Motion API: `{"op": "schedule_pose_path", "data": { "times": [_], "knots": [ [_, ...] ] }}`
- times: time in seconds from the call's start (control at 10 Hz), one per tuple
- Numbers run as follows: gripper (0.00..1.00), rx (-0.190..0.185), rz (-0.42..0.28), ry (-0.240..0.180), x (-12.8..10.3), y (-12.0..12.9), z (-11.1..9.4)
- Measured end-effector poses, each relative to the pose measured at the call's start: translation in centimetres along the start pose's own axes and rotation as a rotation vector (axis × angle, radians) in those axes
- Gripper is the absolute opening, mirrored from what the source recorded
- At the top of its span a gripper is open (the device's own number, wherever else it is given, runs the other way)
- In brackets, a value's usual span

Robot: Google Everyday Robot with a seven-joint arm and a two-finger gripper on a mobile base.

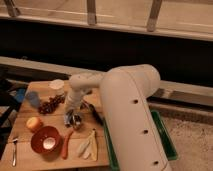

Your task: Wipe purple bowl with towel

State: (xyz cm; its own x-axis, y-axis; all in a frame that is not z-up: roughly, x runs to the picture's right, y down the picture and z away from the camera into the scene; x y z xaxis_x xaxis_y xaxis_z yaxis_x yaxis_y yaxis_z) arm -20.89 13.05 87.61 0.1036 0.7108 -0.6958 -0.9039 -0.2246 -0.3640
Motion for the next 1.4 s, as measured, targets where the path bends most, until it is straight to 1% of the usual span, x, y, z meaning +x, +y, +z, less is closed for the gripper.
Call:
{"op": "schedule_pose_path", "data": {
  "times": [0.1,0.2,0.3,0.4,0.5,0.7,0.9,1.0,1.1,1.2,1.3,1.4],
  "knots": [
    [0.19,0.001,-0.001,0.002,0.1,0.0,0.1],
    [0.07,0.028,0.005,-0.02,0.1,-0.2,-0.3],
    [0.01,0.039,0.003,-0.034,0.3,0.1,-0.5],
    [0.0,0.035,0.002,-0.052,0.2,0.2,-1.1],
    [0.0,0.029,-0.002,-0.085,0.1,0.2,-2.5],
    [0.0,0.005,-0.023,-0.145,-0.3,1.5,-5.4],
    [0.0,-0.031,-0.031,-0.218,-1.8,1.8,-9.7],
    [0.0,-0.075,-0.032,-0.244,-3.0,1.5,-11.7],
    [0.0,-0.135,-0.018,-0.269,-4.4,0.3,-13.5],
    [0.0,-0.205,0.012,-0.297,-5.8,-2.3,-15.3],
    [0.0,-0.255,0.04,-0.316,-6.4,-4.5,-16.5],
    [0.0,-0.291,0.072,-0.331,-6.4,-6.5,-17.5]
  ]
}}
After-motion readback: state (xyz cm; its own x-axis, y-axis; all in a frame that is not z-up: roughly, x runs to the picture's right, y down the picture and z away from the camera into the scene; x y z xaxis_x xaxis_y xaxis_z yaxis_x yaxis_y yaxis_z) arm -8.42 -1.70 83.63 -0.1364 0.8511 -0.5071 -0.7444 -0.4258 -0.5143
